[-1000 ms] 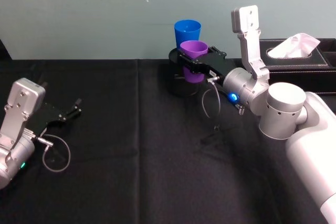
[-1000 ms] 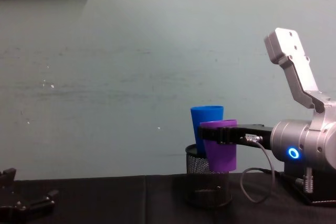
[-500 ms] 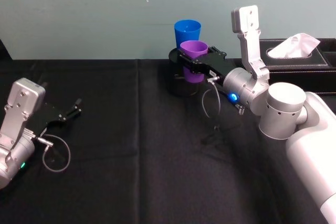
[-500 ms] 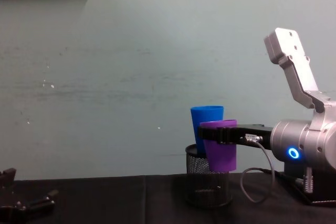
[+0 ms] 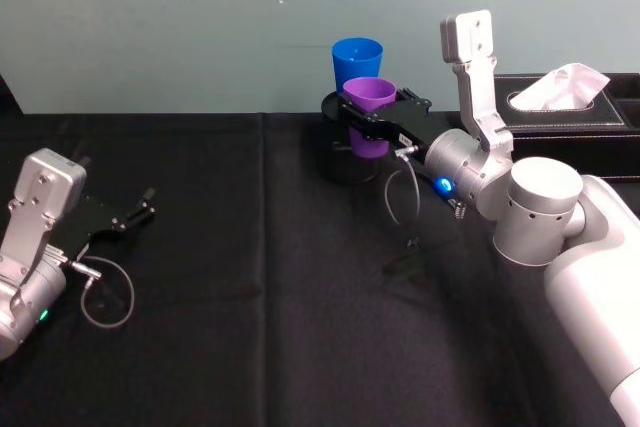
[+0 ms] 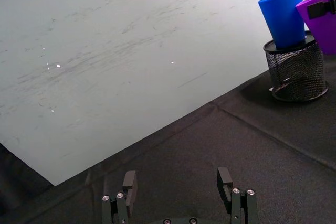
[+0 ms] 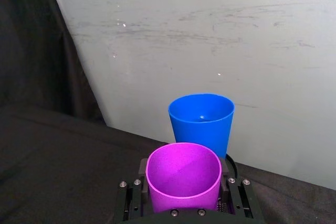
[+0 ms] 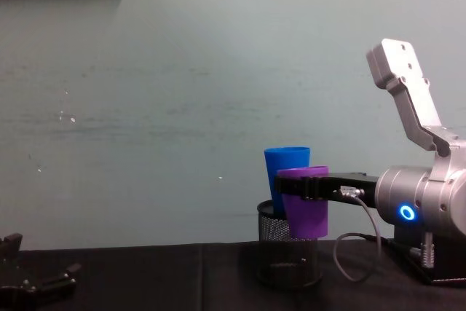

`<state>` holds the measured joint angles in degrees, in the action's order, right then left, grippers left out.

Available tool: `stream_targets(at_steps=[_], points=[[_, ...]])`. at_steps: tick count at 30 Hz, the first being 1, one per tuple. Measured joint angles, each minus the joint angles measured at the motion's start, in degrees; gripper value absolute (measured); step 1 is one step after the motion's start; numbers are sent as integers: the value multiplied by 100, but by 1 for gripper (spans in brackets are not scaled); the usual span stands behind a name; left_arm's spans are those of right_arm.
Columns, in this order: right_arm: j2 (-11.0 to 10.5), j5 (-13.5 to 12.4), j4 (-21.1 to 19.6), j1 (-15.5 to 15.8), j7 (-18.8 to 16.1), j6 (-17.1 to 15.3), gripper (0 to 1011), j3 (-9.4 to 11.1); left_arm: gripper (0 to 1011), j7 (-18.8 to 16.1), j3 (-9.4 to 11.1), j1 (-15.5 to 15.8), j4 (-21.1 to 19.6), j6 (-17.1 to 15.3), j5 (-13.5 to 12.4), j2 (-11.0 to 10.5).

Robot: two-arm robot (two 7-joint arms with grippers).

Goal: Pick up one cup with a gripper and tap it against the other cup.

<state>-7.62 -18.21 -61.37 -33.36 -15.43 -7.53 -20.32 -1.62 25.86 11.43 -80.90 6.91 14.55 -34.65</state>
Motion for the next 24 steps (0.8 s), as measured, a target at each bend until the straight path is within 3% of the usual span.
stream_targets(at_steps=[6,10,17,19,24], points=[[0,0,0,0,0,0,731,0,1000,0,0,0,0,0,0,0],[-70,13,-207,121,-96,-29,731,6,1000,0,0,0,0,0,0,0],[-354,62,-1114,784,-148,-171,731,12,1000,0,0,0,0,0,0,0],[-475,107,-1512,1139,-77,-180,731,32,1000,0,0,0,0,0,0,0],[-596,269,-1957,1653,106,2,731,60,1000,0,0,0,0,0,0,0]])
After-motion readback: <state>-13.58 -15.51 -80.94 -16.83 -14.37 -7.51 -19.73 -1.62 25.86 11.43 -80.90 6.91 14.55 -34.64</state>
